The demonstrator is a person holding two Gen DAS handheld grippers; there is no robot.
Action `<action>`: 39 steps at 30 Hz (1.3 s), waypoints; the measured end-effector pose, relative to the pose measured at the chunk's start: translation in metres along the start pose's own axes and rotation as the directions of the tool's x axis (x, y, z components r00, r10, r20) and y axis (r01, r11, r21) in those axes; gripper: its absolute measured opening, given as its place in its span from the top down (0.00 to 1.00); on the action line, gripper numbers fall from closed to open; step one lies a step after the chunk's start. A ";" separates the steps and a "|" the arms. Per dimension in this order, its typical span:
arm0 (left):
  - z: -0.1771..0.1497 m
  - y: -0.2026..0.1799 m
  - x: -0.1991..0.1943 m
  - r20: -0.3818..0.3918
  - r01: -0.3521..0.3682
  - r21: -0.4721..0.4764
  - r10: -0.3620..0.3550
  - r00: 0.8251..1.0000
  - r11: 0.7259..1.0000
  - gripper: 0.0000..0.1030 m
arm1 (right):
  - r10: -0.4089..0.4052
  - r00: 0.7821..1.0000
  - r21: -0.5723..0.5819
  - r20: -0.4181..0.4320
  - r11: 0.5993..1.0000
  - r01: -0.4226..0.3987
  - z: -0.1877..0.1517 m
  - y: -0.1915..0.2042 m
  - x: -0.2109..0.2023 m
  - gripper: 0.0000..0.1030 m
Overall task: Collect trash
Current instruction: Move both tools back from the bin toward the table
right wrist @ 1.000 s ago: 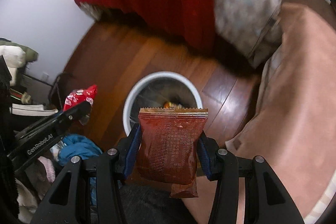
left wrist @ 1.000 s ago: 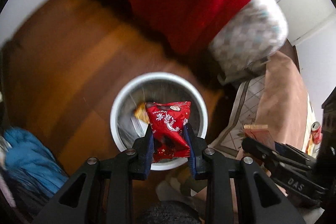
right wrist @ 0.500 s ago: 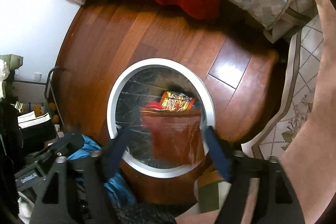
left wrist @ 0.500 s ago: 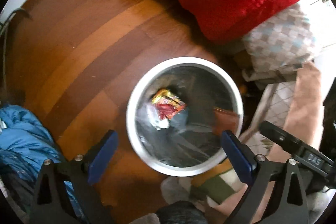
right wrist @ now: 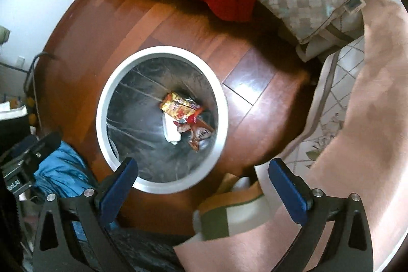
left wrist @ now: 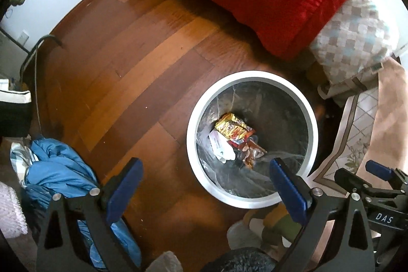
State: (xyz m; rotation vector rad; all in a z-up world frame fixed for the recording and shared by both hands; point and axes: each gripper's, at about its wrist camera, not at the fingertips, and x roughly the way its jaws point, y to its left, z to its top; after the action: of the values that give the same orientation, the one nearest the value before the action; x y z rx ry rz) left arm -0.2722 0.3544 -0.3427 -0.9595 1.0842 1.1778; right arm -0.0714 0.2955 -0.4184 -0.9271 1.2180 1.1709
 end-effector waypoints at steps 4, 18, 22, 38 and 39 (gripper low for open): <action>-0.004 -0.008 -0.014 0.030 -0.011 0.023 0.010 1.000 1.000 0.02 | -0.013 1.000 -0.012 0.016 1.000 0.013 -0.008 0.002 -0.010 0.00; -0.025 -0.030 -0.108 0.177 0.010 0.088 -0.026 0.984 0.996 0.02 | 0.001 0.988 -0.018 0.157 1.000 0.001 -0.038 0.002 -0.097 0.00; -0.039 -0.037 -0.145 0.234 0.015 0.109 -0.041 0.971 0.994 0.02 | 0.022 0.973 -0.016 0.232 1.000 -0.019 -0.055 -0.001 -0.140 0.00; -0.094 -0.191 -0.222 0.328 0.043 0.292 -0.142 0.934 0.955 0.02 | 0.137 0.875 0.156 0.465 0.960 -0.233 -0.160 -0.121 -0.301 0.00; -0.098 -0.215 -0.215 0.306 0.057 0.317 -0.159 0.939 0.947 0.02 | 0.101 0.878 0.198 0.468 0.956 -0.216 -0.170 -0.145 -0.304 0.00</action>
State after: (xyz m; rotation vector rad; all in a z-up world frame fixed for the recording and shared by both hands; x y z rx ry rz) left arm -0.0840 0.1820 -0.1513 -0.5511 0.8965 0.9999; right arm 0.0480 0.0548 -0.1533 -0.3388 1.0336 1.2475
